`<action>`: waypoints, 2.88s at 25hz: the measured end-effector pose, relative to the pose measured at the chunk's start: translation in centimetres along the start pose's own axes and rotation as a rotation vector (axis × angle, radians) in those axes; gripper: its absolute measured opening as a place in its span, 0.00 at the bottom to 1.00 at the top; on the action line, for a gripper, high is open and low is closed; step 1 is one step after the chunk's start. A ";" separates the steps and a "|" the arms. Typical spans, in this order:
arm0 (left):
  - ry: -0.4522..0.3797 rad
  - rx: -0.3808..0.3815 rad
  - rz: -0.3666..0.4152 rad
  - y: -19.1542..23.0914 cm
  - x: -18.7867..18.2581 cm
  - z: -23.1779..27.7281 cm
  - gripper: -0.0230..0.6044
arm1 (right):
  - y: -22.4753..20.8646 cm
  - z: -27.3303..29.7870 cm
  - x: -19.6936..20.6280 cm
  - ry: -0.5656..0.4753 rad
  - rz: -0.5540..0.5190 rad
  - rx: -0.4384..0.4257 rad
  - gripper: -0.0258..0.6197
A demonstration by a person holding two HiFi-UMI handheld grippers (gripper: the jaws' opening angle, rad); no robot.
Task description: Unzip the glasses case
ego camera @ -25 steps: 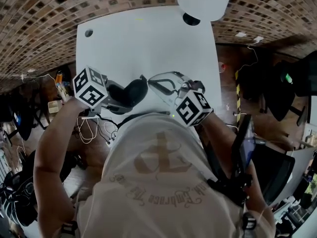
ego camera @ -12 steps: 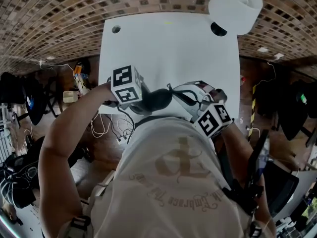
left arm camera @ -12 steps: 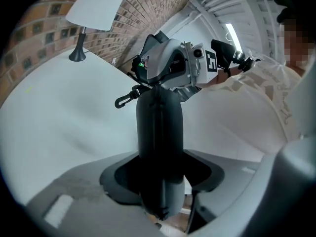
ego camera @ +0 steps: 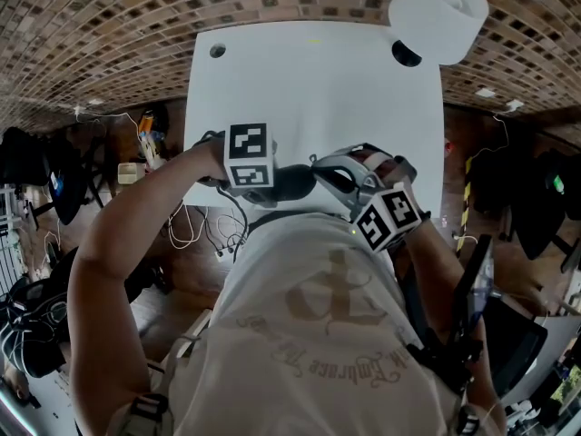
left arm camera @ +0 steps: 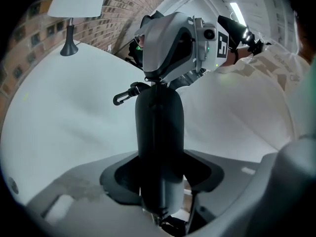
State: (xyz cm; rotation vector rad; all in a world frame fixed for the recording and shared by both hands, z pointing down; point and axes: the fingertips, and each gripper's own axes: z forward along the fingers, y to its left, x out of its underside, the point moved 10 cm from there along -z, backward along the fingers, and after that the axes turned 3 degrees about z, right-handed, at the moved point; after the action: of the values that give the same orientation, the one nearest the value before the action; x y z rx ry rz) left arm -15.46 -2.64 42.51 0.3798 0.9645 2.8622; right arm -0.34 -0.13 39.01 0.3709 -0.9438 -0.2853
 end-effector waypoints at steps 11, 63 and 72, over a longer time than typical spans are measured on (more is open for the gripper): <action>-0.013 -0.019 -0.008 1.0 0.6 -0.1 0.44 | -0.8 1.2 -0.3 0.038 -0.013 0.020 0.06; -0.589 -0.373 -0.098 3.0 1.2 1.2 0.58 | 0.1 1.8 10.6 -0.368 1.334 -0.206 0.44; -0.858 -0.593 -0.236 1.8 5.3 0.1 0.48 | -0.7 2.3 15.1 -0.494 1.566 -0.266 0.44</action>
State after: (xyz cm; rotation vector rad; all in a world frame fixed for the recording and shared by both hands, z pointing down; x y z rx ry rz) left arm -20.58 -3.12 44.73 1.1656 0.0030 2.2195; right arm 6.10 -7.17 51.01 -0.7569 -1.3917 0.9691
